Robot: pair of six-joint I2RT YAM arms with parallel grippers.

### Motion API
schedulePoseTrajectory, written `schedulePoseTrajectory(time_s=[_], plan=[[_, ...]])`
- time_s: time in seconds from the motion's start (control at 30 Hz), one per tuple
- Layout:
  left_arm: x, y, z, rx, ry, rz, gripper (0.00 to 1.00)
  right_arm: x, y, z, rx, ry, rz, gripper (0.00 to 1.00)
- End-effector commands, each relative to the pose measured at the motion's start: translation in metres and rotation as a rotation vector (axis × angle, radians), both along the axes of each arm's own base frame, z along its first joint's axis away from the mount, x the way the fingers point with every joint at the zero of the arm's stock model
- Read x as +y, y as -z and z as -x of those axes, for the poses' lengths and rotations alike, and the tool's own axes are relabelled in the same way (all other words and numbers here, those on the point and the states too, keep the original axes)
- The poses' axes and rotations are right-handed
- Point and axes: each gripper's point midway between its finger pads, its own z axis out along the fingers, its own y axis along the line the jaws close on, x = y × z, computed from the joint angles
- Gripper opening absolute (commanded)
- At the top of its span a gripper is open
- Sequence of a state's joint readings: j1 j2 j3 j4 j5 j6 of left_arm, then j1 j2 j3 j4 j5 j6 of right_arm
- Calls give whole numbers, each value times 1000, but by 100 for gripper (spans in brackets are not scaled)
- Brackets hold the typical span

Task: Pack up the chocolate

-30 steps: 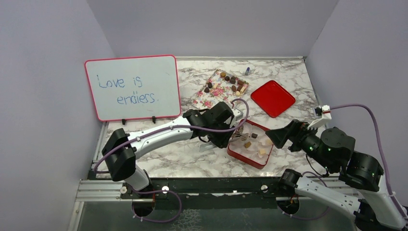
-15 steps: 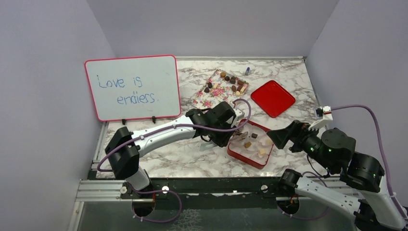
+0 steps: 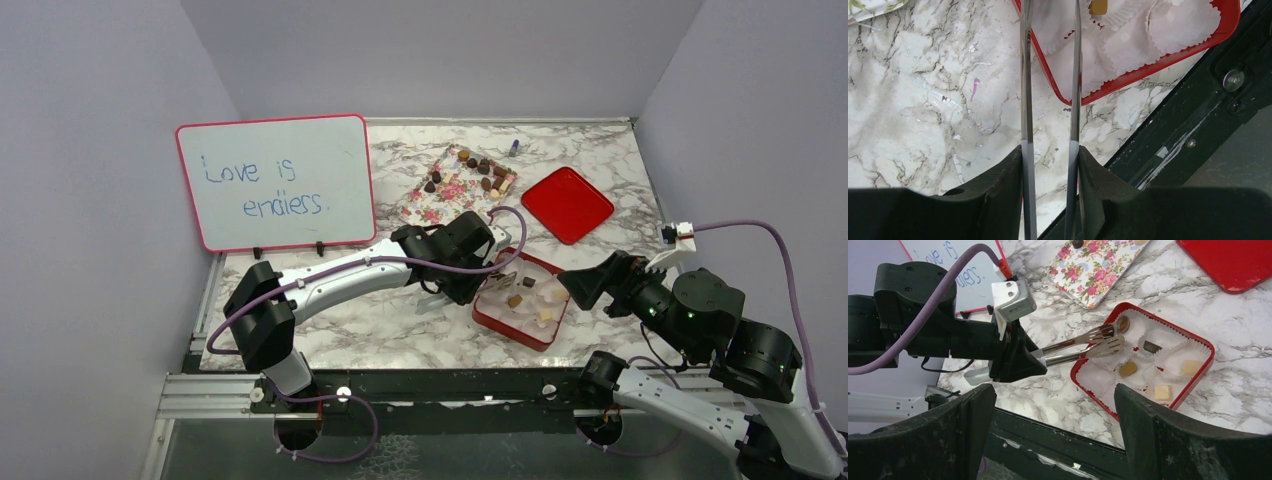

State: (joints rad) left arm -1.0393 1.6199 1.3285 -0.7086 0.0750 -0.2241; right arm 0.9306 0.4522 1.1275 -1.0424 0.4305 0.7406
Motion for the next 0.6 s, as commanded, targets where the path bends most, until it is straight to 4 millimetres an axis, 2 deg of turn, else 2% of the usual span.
schedulePoseTrajectory(time_s=[0.0,0.57], plan=[[0,-17,-8,-54,-13,9,39,-2,-2,-1,-8,14,-6,94],[-1,-27,-2,-33,-13,30,43,-2,-10,4,-14,-14,-12,94]])
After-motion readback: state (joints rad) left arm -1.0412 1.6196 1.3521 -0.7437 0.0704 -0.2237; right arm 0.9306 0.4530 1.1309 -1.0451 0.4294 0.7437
